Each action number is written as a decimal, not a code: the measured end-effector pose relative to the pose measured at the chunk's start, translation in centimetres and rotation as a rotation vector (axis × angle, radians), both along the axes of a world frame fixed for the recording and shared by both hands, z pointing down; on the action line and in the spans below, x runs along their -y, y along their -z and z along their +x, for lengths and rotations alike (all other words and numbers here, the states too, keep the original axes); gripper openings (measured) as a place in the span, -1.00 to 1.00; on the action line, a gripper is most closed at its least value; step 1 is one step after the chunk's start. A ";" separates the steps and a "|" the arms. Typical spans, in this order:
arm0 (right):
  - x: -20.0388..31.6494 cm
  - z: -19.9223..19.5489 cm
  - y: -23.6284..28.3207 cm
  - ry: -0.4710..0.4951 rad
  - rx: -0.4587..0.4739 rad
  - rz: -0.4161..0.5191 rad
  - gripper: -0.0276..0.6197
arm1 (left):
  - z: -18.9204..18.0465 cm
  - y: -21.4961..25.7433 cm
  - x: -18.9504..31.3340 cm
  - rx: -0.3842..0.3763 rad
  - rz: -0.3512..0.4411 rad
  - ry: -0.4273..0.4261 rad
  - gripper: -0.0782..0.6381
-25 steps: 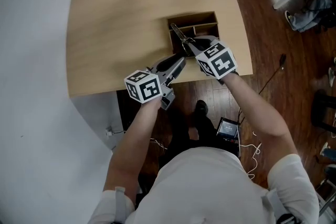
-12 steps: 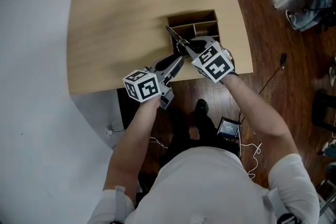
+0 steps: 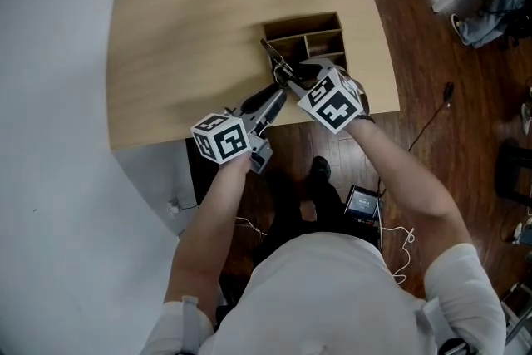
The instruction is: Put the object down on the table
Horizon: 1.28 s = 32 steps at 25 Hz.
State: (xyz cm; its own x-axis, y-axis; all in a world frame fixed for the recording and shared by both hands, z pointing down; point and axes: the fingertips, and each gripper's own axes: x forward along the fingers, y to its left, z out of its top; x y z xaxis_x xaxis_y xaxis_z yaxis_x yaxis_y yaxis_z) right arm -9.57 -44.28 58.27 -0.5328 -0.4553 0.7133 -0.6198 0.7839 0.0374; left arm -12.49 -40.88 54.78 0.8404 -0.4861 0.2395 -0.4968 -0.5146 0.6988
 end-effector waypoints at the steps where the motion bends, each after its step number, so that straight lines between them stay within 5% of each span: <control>1: 0.0 0.1 0.1 0.000 -0.003 0.006 -0.52 | -0.1 0.1 0.0 0.002 0.004 0.004 -0.55; 18: -1.4 3.5 2.7 -0.100 -0.014 0.038 -0.52 | -0.3 4.1 -1.8 -0.014 0.101 0.001 -0.55; 25: -2.8 4.7 4.5 -0.174 0.049 0.007 -0.52 | -0.2 5.9 -3.0 -0.007 0.146 0.002 -0.56; 27: -3.1 5.1 5.4 -0.198 0.060 0.025 -0.70 | -0.2 6.4 -3.5 -0.002 0.162 0.004 -0.74; 32: -4.1 5.9 7.7 -0.233 0.093 0.061 -0.90 | 0.1 7.5 -4.9 0.004 0.193 -0.019 -0.75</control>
State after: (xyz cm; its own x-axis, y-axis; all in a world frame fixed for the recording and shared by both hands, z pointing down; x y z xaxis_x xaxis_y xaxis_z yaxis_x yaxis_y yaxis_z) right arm -3.65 -40.15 50.58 -0.4706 -0.6139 0.6338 -0.7862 0.6177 0.0146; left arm -12.39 -35.95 47.30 0.8492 -0.5075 0.1463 -0.4881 -0.6482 0.5845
